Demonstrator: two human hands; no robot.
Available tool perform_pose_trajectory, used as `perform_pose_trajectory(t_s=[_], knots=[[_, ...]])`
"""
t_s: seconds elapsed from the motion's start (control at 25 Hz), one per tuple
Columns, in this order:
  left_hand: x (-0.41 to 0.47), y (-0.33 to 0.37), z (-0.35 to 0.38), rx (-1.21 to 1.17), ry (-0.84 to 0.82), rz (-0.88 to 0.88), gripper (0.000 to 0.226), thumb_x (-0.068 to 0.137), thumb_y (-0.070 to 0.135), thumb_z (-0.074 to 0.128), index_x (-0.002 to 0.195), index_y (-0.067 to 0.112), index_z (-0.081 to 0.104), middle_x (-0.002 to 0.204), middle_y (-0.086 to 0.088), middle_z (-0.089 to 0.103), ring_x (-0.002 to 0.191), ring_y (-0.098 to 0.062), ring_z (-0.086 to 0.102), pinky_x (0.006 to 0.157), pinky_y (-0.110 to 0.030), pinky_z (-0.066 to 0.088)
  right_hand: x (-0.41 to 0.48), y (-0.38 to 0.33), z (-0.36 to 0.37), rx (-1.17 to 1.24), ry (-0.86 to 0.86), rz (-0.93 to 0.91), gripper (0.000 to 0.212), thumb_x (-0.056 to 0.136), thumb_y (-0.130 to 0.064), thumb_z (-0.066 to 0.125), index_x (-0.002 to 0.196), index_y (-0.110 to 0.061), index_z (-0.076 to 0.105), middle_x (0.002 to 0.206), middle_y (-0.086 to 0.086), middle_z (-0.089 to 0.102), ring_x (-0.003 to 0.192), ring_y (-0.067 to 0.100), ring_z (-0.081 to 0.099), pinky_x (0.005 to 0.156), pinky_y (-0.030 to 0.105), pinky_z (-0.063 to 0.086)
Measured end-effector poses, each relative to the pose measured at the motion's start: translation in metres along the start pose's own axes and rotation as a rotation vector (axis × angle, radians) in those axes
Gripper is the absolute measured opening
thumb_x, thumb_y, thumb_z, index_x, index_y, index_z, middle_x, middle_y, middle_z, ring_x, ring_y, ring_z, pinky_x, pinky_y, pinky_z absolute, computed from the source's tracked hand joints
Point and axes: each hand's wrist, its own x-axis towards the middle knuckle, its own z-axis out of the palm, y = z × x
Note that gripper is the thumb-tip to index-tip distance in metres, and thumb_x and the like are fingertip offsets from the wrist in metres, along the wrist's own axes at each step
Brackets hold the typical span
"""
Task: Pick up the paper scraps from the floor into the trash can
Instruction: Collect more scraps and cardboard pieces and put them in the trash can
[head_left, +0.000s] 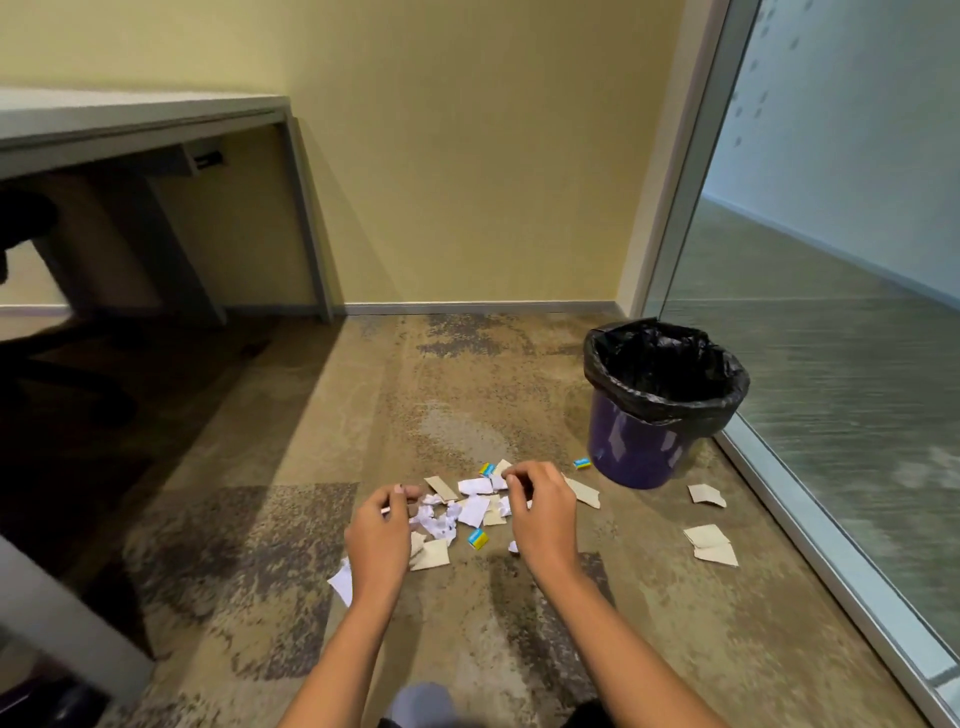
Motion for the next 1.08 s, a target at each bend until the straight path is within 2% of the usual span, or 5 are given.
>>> perform_pose_trajectory(t_s=[0.32, 0.52, 0.8, 0.96, 1.08], knots=[[0.049, -0.072, -0.033, 0.116, 0.054, -0.22, 0.031, 0.096, 0.024, 0.044, 0.076, 0.024, 0.068, 0.079, -0.001, 0.071, 0.069, -0.015, 0.067, 0.064, -0.027, 0.047, 0.003, 0.025, 0.078, -0.063, -0.13, 0.098, 0.011, 0.089, -0.007, 0.058, 0.086, -0.014, 0.065, 0.083, -0.004, 0.058, 0.073, 0.001, 0.049, 0.068, 0.005, 0.036], [0.092, -0.142, -0.021, 0.261, 0.032, -0.322, 0.035, 0.096, 0.027, 0.045, 0.07, 0.037, 0.067, 0.082, -0.001, 0.073, 0.077, -0.021, 0.066, 0.076, -0.044, 0.056, 0.026, 0.065, 0.137, -0.064, -0.276, 0.1, 0.013, 0.088, -0.003, 0.058, 0.084, -0.013, 0.065, 0.082, -0.005, 0.056, 0.071, 0.003, 0.048, 0.065, 0.01, 0.033], [0.139, -0.207, 0.003, 0.524, 0.016, -0.34, 0.027, 0.089, 0.021, 0.059, 0.114, 0.01, 0.064, 0.118, -0.013, 0.063, 0.103, -0.026, 0.057, 0.087, -0.036, 0.042, 0.044, 0.13, 0.217, -0.104, -0.524, 0.183, 0.013, 0.09, -0.011, 0.058, 0.101, -0.013, 0.064, 0.103, 0.005, 0.058, 0.095, 0.019, 0.057, 0.078, 0.02, 0.041], [0.152, -0.242, 0.016, 0.714, -0.092, -0.522, 0.097, 0.073, 0.036, 0.077, 0.149, 0.028, 0.017, 0.152, -0.023, 0.011, 0.139, -0.042, 0.015, 0.108, -0.053, 0.023, 0.049, 0.16, 0.252, -0.347, -0.836, 0.256, 0.074, 0.08, -0.047, 0.067, 0.143, -0.036, 0.029, 0.154, 0.009, 0.015, 0.14, 0.037, 0.016, 0.111, 0.051, 0.027], [0.151, -0.263, 0.023, 0.94, -0.234, -0.426, 0.11, 0.069, 0.046, 0.078, 0.146, 0.044, 0.0, 0.156, -0.018, -0.008, 0.141, -0.044, 0.008, 0.111, -0.056, 0.019, 0.053, 0.164, 0.272, -0.481, -1.025, 0.237, 0.105, 0.065, -0.064, 0.071, 0.141, -0.057, -0.001, 0.156, 0.002, -0.022, 0.143, 0.04, -0.013, 0.111, 0.065, 0.006]])
